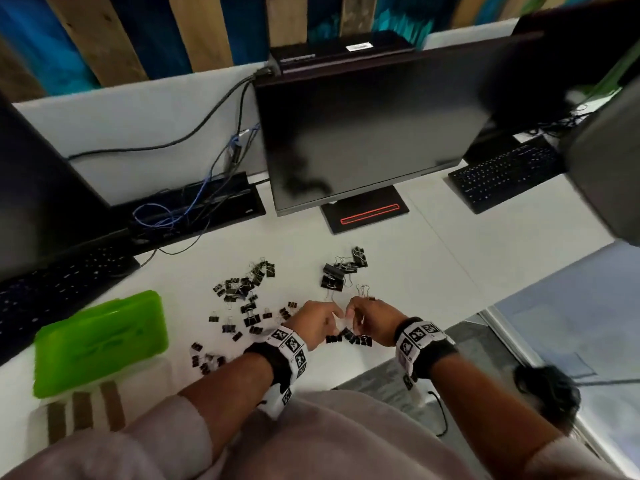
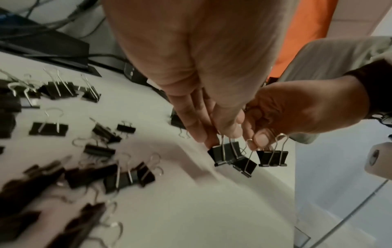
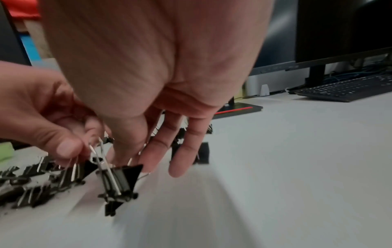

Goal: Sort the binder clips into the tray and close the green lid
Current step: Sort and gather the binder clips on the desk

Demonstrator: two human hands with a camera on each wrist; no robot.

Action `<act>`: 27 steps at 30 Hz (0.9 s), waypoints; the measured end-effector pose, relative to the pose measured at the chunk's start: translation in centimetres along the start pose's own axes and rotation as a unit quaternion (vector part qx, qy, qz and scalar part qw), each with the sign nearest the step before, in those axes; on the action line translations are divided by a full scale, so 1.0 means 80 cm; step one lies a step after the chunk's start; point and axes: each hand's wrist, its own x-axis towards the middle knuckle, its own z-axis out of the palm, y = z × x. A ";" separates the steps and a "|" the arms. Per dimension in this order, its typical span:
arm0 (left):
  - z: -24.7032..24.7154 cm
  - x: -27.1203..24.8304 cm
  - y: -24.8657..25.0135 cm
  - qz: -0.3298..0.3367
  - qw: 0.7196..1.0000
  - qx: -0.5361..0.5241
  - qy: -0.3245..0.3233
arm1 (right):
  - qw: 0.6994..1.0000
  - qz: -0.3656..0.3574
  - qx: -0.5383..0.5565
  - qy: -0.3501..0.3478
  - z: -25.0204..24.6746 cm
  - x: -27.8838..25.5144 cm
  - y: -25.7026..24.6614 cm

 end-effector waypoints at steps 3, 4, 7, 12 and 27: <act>0.017 0.011 -0.009 -0.010 1.000 -0.009 0.002 | 1.000 0.003 -0.008 0.010 0.009 -0.001 0.016; 0.021 0.012 -0.011 -0.013 1.000 -0.008 0.002 | 1.000 -0.001 -0.003 0.019 0.012 0.000 0.019; 0.023 0.009 -0.013 -0.004 1.000 0.004 -0.001 | 0.999 -0.013 0.013 0.035 0.018 0.006 0.028; -0.003 0.003 -0.036 0.007 0.994 0.027 0.103 | 0.996 -0.010 0.047 0.081 0.011 0.013 0.045; -0.096 -0.035 -0.113 -0.164 0.953 0.152 0.203 | 0.982 -0.128 -0.141 0.022 -0.016 0.144 -0.094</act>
